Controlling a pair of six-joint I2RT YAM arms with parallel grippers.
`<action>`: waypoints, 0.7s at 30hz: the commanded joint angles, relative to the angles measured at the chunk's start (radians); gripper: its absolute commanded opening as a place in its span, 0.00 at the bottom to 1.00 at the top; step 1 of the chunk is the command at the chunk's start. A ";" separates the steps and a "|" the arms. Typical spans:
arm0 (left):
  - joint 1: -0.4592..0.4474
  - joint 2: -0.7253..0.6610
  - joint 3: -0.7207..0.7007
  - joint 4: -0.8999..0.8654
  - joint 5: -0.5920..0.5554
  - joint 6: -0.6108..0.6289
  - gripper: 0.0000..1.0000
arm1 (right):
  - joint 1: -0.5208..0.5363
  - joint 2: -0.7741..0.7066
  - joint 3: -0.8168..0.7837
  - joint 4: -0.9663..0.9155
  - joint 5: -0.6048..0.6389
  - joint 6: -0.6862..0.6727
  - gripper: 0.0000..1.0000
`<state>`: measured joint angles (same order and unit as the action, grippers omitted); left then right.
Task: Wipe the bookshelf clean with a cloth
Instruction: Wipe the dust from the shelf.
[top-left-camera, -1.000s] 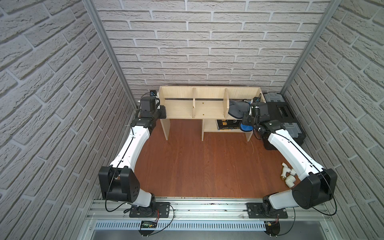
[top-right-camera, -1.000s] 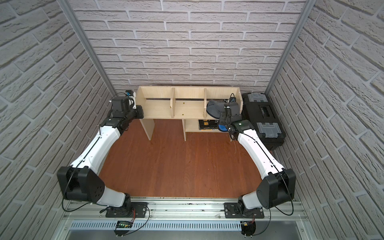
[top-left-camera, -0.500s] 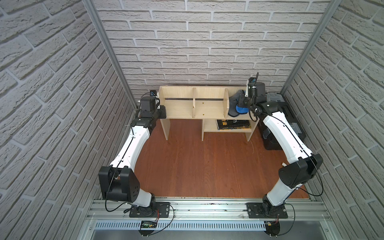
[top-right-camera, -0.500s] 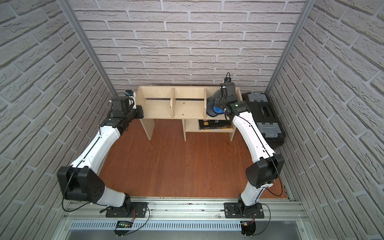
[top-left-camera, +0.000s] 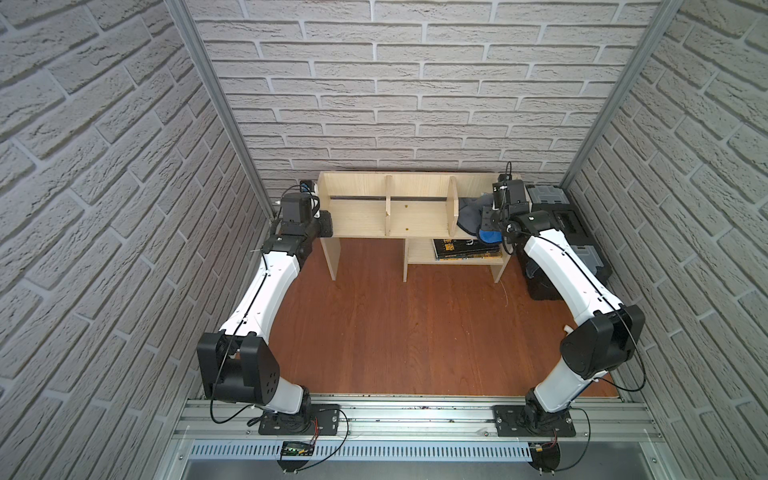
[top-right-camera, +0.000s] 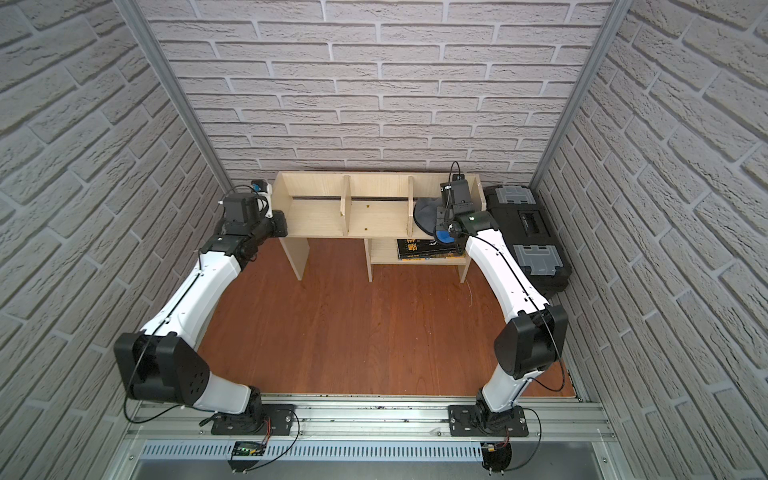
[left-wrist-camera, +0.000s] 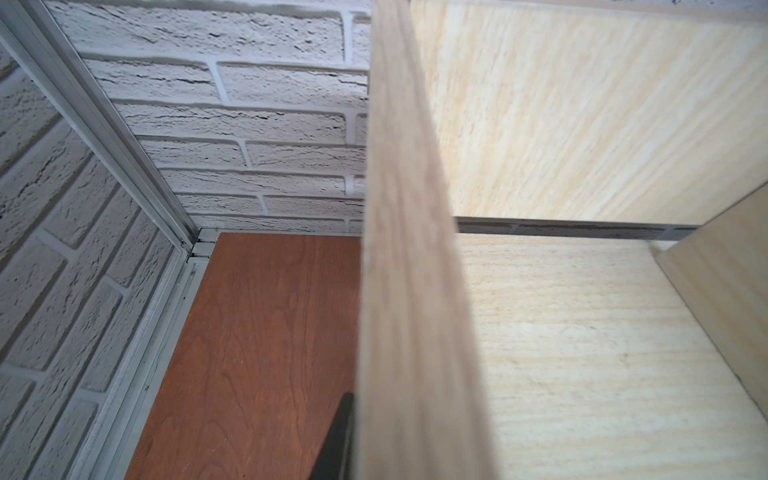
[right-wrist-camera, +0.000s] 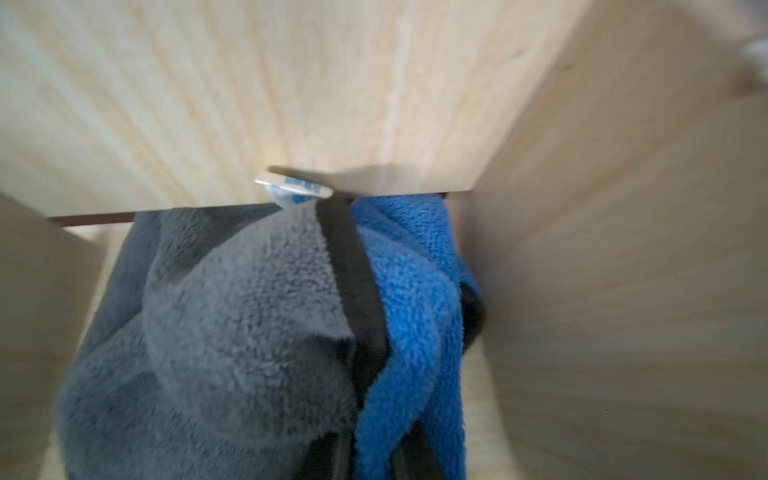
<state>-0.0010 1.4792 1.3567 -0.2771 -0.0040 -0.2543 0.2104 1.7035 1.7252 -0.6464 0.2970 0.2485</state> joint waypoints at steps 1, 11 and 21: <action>0.009 0.004 -0.028 -0.037 0.064 -0.119 0.00 | 0.010 0.013 -0.019 0.089 -0.277 0.065 0.03; 0.007 0.001 -0.025 -0.040 0.068 -0.122 0.00 | 0.078 -0.187 0.084 0.044 -0.135 0.052 0.03; 0.001 -0.005 -0.025 -0.038 0.067 -0.121 0.00 | 0.374 -0.188 0.168 0.115 -0.037 0.004 0.03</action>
<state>-0.0032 1.4792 1.3567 -0.2771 -0.0051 -0.2543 0.5560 1.4406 1.9041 -0.5629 0.2119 0.2684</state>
